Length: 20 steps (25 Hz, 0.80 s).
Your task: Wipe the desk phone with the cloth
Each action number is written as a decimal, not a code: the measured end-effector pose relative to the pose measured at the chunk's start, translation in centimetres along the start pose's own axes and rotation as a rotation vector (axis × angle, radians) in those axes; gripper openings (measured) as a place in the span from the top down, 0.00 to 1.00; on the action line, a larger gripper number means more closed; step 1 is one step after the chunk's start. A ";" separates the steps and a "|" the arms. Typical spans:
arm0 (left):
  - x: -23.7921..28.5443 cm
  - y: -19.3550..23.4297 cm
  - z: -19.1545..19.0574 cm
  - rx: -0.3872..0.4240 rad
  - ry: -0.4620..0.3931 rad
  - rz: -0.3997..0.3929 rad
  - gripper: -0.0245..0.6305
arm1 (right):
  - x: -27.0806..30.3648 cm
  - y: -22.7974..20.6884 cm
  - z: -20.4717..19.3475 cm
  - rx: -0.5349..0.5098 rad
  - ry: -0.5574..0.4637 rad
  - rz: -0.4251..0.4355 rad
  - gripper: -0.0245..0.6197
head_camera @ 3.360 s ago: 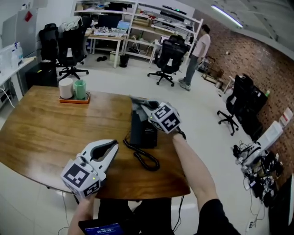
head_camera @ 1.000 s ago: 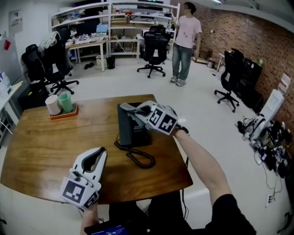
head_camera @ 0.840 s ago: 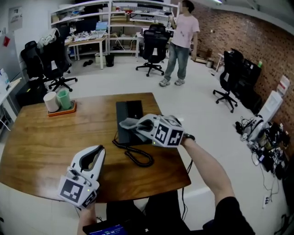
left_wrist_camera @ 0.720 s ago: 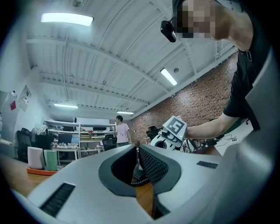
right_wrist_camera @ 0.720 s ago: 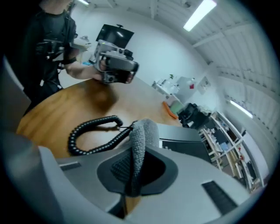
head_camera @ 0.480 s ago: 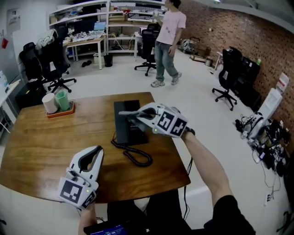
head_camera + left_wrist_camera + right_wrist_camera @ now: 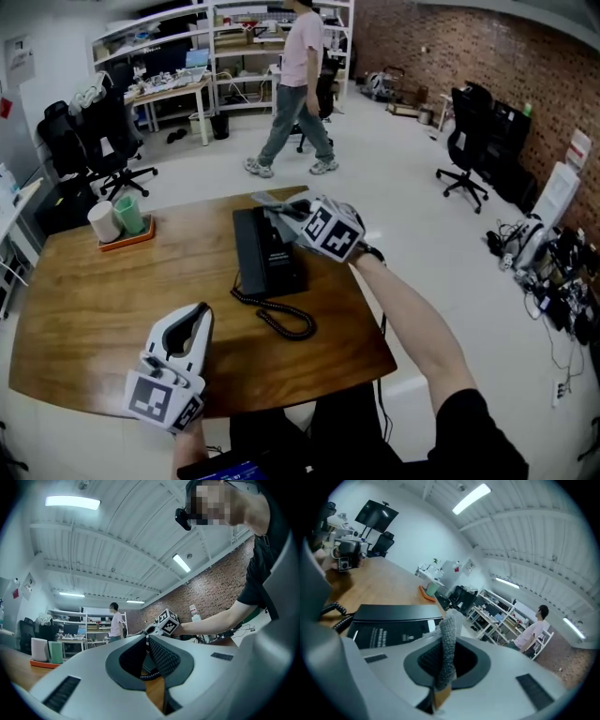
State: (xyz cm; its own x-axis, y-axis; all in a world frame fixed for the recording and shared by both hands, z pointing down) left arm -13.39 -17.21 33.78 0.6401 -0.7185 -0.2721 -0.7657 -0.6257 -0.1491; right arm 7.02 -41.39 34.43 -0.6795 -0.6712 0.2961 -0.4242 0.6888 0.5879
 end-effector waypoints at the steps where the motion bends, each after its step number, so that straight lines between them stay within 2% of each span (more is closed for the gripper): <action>1: 0.0 0.0 0.1 0.003 0.002 -0.002 0.95 | -0.7 1.0 0.0 -0.023 -0.004 0.033 0.92; 9: -0.1 0.3 -0.1 0.018 -0.001 -0.001 0.95 | -6.8 10.9 -0.5 -0.228 -0.022 0.363 0.92; 11: -0.2 0.3 -0.1 0.019 -0.001 -0.001 0.95 | -7.8 12.3 -0.6 -0.265 0.003 0.453 0.92; 12: -0.2 0.3 -0.2 0.014 -0.001 -0.002 0.95 | -8.0 12.3 -0.4 -0.273 0.008 0.470 0.92; 13: -0.2 0.3 -0.2 0.012 -0.001 -0.002 0.95 | -7.7 11.5 -0.1 -0.263 0.000 0.449 0.92; 14: -0.3 0.3 -0.2 0.012 -0.001 -0.001 0.95 | -7.2 10.0 0.4 -0.231 -0.020 0.390 0.92; 16: -0.5 0.5 -0.4 0.018 0.002 0.006 0.95 | -5.2 5.7 1.3 -0.117 -0.065 0.194 0.92; 18: -0.6 0.7 -0.5 0.016 0.001 0.011 0.95 | -2.8 1.2 1.4 -0.005 -0.069 -0.009 0.92; 20: -0.6 0.6 -0.5 0.009 -0.004 0.014 0.95 | -0.6 -1.7 1.3 0.056 -0.044 -0.125 0.92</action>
State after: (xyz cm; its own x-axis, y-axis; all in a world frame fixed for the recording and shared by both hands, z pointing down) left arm -14.18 -17.28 34.32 0.6292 -0.7259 -0.2778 -0.7750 -0.6130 -0.1535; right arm 7.40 -41.80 32.24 -0.6444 -0.7409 0.1890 -0.5389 0.6154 0.5752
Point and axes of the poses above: the fingertips, and each gripper's own axes: x forward along the fingers, y to its left, z out of its top, the point moved 6 cm from there along -x, backward along the fingers, and after that the axes turned 9 degrees about -y, right-handed, at the moved point
